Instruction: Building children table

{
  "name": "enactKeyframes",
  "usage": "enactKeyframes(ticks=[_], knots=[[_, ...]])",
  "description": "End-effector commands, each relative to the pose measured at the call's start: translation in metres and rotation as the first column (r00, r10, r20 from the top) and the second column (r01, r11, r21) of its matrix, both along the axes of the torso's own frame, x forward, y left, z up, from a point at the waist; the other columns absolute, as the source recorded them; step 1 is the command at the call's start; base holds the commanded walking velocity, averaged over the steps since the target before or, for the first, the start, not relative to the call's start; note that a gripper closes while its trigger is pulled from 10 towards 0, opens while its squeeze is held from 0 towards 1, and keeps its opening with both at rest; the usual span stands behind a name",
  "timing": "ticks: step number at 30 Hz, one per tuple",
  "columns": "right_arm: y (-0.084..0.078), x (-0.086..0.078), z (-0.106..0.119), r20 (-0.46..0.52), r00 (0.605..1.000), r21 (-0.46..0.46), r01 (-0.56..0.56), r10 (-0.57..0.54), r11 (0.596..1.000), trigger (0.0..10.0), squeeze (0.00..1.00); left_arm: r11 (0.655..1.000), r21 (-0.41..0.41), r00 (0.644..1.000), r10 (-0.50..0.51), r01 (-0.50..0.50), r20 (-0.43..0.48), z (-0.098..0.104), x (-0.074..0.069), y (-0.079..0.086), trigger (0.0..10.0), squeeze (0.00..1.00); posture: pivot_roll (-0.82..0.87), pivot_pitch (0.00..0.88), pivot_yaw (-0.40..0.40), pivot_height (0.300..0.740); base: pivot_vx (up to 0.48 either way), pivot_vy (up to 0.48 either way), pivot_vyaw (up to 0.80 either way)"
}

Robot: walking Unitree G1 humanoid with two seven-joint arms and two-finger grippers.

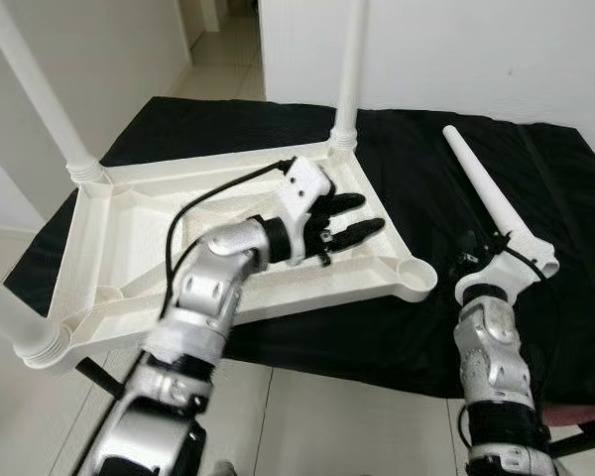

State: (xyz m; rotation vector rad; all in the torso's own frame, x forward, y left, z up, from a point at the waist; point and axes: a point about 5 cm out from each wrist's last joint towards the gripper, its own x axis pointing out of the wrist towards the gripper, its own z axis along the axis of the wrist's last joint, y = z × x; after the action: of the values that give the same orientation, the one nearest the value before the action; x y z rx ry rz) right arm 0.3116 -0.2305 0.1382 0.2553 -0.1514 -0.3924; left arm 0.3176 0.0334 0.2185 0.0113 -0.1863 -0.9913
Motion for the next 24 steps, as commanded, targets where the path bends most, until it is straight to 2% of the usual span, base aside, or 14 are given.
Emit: enactKeyframes(ticks=[1,2,3,5,6,24], knots=[[-0.007,0.003,-0.007,-0.008,0.998,0.075,0.066,-0.066,0.995,10.0,1.00,0.999,-0.011,0.998,0.052,-0.053,-0.041,-0.002,-0.005,0.002,10.0,0.00,-0.05,0.015,0.011,0.740,0.000,0.000,0.00],[-0.007,0.003,-0.007,-0.008,0.998,0.075,0.066,-0.066,0.995,10.0,1.00,0.999,-0.011,0.998,0.052,-0.053,-0.041,-0.002,-0.005,0.002,10.0,0.00,-0.05,0.015,0.011,0.740,0.000,0.000,0.00],[-0.009,0.004,-0.009,-0.014,0.997,0.096,0.083,-0.082,0.992,10.0,0.67,0.998,-0.013,0.997,0.061,-0.062,-0.052,-0.002,-0.007,0.003,10.0,0.00,-0.05,0.015,0.011,0.740,0.000,0.000,0.00],[-0.010,0.004,-0.010,-0.017,0.996,0.107,0.093,-0.092,0.990,10.0,0.67,0.998,-0.013,0.996,0.067,-0.068,-0.058,-0.002,-0.007,0.003,10.0,0.00,-0.04,0.020,0.011,0.740,0.000,0.000,0.00],[-0.012,0.004,-0.011,-0.013,0.994,0.116,0.109,-0.108,0.987,10.0,0.00,0.997,-0.016,0.996,0.068,-0.069,-0.063,-0.001,-0.009,0.002,10.0,0.00,-0.04,0.029,0.009,0.740,0.000,0.000,0.00],[-0.034,-0.004,-0.016,0.033,0.965,0.154,0.254,-0.262,0.955,10.0,0.00,0.996,0.006,0.989,0.091,-0.091,-0.116,-0.003,-0.021,-0.004,10.0,0.00,-0.04,0.045,0.055,0.740,0.000,0.000,0.00]])
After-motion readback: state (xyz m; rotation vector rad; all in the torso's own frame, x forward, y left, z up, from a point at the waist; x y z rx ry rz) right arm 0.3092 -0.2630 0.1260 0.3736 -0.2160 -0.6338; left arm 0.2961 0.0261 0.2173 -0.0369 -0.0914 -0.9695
